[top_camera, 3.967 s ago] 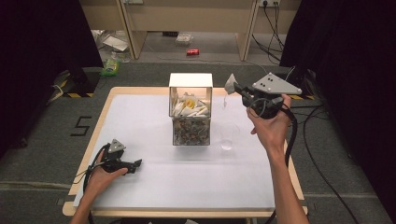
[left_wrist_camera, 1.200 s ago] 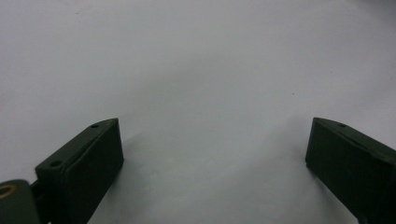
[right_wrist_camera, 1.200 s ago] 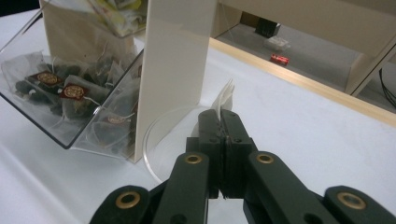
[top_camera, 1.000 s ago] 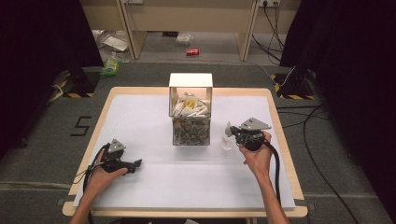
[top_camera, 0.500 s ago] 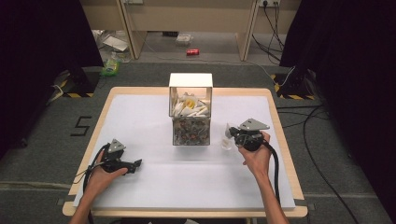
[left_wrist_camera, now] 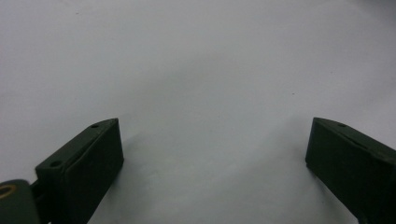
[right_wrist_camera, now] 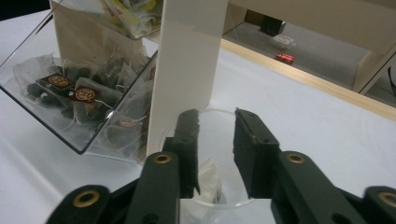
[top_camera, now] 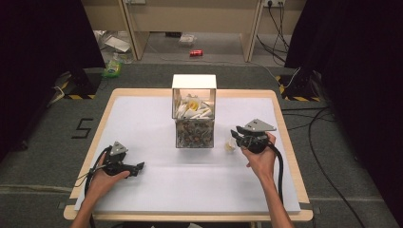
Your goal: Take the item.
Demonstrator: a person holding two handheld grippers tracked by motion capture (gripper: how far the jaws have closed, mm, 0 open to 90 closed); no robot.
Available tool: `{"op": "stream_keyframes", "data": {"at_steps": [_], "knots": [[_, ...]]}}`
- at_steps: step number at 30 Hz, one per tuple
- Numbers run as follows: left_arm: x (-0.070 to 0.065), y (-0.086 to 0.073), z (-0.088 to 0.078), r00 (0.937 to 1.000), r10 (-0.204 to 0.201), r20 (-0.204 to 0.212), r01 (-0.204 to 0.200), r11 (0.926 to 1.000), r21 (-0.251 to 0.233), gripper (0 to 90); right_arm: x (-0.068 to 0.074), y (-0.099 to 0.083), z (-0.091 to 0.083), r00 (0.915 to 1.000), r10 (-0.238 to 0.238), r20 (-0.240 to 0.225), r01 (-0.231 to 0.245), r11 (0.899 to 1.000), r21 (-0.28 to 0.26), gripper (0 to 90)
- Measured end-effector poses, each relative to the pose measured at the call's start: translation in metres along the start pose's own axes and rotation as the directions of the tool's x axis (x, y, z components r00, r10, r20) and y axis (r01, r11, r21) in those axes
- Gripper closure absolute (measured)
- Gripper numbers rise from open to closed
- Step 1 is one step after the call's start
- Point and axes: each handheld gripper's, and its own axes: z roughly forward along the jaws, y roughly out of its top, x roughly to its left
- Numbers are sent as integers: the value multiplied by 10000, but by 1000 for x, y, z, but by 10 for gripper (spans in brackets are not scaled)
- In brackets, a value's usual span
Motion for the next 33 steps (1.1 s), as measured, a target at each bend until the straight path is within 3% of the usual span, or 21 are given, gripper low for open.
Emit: {"op": "stream_keyframes", "data": {"at_steps": [10, 18, 24, 33], "knots": [[0, 0, 0, 10000, 1, 0, -1, 10000, 1, 33, 0, 3, -2, 9991, 376, 184, -373, 9992, -139, 421], [0, 0, 0, 10000, -1, 4, 1, 10000, 1, 33, -2, 4, -6, 9974, 669, 263, -664, 9976, -179, 287], [0, 0, 0, 10000, -6, 9, 6, 10000, -1, 33, -2, 2, -9, 9965, 812, 207, -810, 9966, -119, 203], [0, 0, 0, 10000, -27, 28, 27, 10000, 2, 33, -1, -6, -14, 9956, 920, 155, -919, 9957, -107, 181]]}}
